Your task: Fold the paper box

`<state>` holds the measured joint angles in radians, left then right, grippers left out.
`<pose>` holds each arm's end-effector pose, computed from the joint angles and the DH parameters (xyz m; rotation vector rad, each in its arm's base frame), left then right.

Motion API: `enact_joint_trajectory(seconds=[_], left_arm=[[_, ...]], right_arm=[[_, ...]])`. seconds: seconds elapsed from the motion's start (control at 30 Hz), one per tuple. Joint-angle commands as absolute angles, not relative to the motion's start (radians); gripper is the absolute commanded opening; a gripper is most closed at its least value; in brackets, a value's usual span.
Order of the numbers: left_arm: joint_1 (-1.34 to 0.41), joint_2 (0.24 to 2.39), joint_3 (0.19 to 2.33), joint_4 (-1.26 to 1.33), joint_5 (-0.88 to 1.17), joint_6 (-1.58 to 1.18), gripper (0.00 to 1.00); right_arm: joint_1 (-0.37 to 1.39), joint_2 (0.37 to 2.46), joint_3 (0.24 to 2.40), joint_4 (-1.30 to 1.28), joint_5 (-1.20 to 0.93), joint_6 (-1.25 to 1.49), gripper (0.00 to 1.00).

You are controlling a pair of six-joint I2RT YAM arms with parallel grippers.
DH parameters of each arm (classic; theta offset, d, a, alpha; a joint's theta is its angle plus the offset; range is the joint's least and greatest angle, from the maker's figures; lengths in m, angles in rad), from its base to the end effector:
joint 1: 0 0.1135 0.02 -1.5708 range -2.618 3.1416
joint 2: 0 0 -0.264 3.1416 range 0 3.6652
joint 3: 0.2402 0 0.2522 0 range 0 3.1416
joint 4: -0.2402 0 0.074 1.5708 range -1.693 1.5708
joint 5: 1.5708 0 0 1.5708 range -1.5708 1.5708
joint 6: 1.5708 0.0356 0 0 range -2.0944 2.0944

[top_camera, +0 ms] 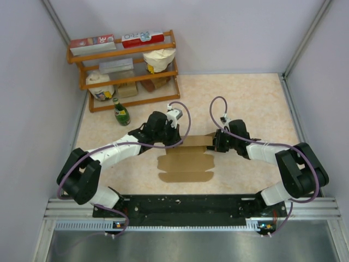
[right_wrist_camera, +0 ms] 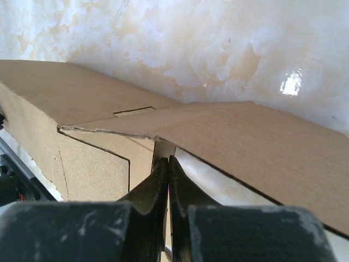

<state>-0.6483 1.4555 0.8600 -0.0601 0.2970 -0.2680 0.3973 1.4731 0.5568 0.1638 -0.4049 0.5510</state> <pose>0.2422 -0.1965 0.2221 0.6056 2.2430 -0.8156 0.2425 0.1170 0.1455 -0.0291 2.4407 0.9253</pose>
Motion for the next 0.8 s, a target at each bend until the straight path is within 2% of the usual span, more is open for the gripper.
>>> enact_joint_trajectory(seconds=[0.0, 0.43, 0.77], left_arm=[[-0.652, 1.437, 0.851, -0.048, 0.296, -0.275, 0.0], [-0.653, 1.448, 0.856, -0.046, 0.302, -0.276, 0.0], [-0.657, 1.453, 0.859, -0.048, 0.304, -0.278, 0.0]], right_arm=[[0.408, 1.485, 0.58, 0.238, -0.448, 0.543, 0.0], [0.408, 1.528, 0.591, 0.268, -0.479, 0.554, 0.0], [0.408, 1.585, 0.574, 0.391, -0.541, 0.623, 0.0]])
